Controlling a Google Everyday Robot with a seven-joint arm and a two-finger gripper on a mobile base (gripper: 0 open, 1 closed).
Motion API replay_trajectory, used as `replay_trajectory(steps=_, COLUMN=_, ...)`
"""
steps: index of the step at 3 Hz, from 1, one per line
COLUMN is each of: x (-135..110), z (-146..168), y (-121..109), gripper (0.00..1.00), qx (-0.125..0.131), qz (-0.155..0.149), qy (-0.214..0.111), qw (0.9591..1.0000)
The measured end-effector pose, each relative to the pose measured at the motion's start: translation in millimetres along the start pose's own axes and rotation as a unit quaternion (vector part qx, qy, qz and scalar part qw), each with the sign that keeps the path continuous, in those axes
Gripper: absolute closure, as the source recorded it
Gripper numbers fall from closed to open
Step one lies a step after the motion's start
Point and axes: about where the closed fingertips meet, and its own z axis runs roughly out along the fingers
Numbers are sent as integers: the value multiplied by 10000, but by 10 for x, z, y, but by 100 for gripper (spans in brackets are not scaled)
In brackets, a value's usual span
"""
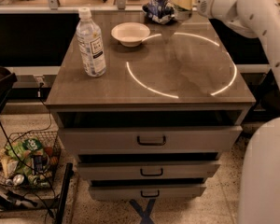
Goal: Place 7up can into paper bowl
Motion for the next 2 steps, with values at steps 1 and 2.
replay_trajectory(steps=1, x=-113, z=238, y=392, gripper=100, qx=-453, qz=151, qy=8, qw=9989)
replay_trajectory(steps=2, x=-108, z=452, y=820, gripper=100, qx=-1032, qz=296, qy=46, qw=9942)
